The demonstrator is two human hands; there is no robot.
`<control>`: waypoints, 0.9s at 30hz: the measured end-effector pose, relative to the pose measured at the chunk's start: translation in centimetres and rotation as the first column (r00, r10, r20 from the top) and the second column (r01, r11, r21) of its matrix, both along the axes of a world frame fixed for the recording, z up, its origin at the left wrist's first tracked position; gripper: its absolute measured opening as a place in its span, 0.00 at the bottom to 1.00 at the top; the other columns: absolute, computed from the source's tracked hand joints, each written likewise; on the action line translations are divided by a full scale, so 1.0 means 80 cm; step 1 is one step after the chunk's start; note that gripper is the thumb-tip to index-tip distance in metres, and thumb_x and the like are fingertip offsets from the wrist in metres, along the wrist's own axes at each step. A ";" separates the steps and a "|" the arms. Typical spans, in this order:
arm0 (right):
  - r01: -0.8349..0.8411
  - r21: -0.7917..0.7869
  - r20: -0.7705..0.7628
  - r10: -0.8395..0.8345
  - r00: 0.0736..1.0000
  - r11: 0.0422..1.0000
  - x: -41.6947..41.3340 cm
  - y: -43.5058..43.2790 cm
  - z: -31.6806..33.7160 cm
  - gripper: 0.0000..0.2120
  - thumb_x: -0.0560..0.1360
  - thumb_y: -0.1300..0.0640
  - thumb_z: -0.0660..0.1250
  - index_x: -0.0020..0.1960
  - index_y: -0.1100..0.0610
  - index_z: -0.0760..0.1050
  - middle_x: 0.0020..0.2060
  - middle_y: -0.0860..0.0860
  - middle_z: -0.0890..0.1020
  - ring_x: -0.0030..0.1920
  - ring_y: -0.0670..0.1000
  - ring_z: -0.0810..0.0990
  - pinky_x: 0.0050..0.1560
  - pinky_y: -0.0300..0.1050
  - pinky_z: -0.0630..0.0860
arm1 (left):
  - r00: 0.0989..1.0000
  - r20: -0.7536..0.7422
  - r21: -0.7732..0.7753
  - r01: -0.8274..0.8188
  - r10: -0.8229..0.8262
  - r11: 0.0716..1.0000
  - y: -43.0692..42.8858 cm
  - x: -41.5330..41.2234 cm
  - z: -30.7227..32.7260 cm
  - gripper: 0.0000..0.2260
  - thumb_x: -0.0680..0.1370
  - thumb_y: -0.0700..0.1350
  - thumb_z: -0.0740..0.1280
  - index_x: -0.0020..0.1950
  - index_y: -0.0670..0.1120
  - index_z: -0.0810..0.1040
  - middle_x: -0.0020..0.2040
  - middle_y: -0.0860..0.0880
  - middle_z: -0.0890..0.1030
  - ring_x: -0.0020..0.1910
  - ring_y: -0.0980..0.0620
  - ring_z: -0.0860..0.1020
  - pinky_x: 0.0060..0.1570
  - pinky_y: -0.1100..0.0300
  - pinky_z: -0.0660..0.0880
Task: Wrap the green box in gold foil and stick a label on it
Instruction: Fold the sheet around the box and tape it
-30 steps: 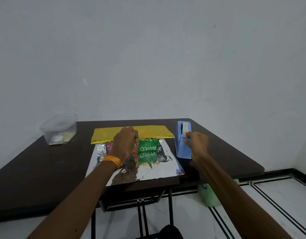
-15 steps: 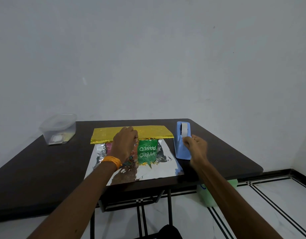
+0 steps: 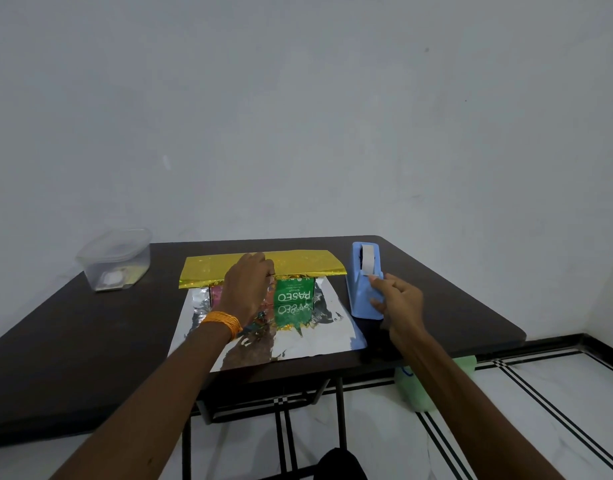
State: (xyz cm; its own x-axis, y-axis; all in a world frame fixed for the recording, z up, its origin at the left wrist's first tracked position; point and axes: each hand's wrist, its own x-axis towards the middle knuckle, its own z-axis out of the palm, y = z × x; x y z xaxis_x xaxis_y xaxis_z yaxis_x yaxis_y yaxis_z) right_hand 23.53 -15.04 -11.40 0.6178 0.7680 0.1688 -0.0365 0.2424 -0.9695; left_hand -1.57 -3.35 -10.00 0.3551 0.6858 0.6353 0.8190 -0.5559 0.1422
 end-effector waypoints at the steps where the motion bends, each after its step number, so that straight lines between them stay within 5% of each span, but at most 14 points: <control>1: -0.001 -0.002 -0.010 0.001 1.000 1.000 -0.001 0.000 0.001 0.19 0.75 0.63 0.72 0.56 0.78 0.72 0.47 0.58 0.85 0.49 0.51 0.84 0.38 0.40 0.83 | 1.000 -0.001 -0.001 0.000 0.000 1.000 0.000 0.001 0.000 0.04 0.77 0.39 0.69 0.44 0.46 0.80 0.43 0.49 0.78 0.45 0.48 0.74 0.39 0.55 0.72; 10: 0.037 0.009 0.078 -0.038 0.996 0.999 -0.005 0.009 -0.009 0.19 0.75 0.62 0.73 0.51 0.79 0.72 0.48 0.52 0.85 0.53 0.52 0.83 0.38 0.37 0.81 | 1.000 -0.018 0.002 -0.010 0.010 1.000 -0.001 0.001 0.000 0.05 0.78 0.39 0.68 0.44 0.47 0.79 0.43 0.49 0.77 0.45 0.48 0.73 0.39 0.56 0.70; 17: 0.247 -0.040 0.501 -0.194 0.843 0.968 0.018 0.021 -0.025 0.20 0.73 0.57 0.75 0.31 0.64 0.71 0.41 0.51 0.85 0.45 0.47 0.85 0.33 0.44 0.83 | 1.000 -0.013 -0.004 -0.003 0.003 1.000 -0.001 0.000 0.001 0.04 0.78 0.39 0.69 0.44 0.47 0.79 0.43 0.49 0.77 0.46 0.48 0.73 0.40 0.56 0.73; 22: 0.265 0.068 0.596 -0.252 0.762 0.962 0.016 -0.009 -0.030 0.12 0.73 0.52 0.75 0.36 0.53 0.76 0.43 0.47 0.81 0.45 0.44 0.80 0.41 0.42 0.78 | 1.000 -0.025 0.000 -0.007 0.007 1.000 0.001 0.000 -0.001 0.04 0.78 0.39 0.68 0.44 0.47 0.79 0.44 0.50 0.77 0.46 0.49 0.73 0.40 0.56 0.73; 27: 0.008 0.152 0.644 -0.105 0.758 0.988 -0.029 -0.013 0.014 0.08 0.72 0.52 0.77 0.49 0.49 0.79 0.49 0.42 0.80 0.50 0.40 0.78 0.46 0.31 0.75 | 1.000 -0.028 -0.002 -0.007 0.007 1.000 0.001 0.001 -0.001 0.03 0.78 0.41 0.68 0.46 0.48 0.79 0.44 0.51 0.77 0.46 0.50 0.72 0.39 0.59 0.68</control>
State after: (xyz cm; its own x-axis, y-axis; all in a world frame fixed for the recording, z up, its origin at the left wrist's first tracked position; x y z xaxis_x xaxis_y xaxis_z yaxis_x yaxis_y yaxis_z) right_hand 21.20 -16.08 -10.32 0.3645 0.6758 0.6406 0.6063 0.3499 -0.7141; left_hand -1.48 -3.25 -10.11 0.3684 0.6892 0.6239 0.8264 -0.5502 0.1199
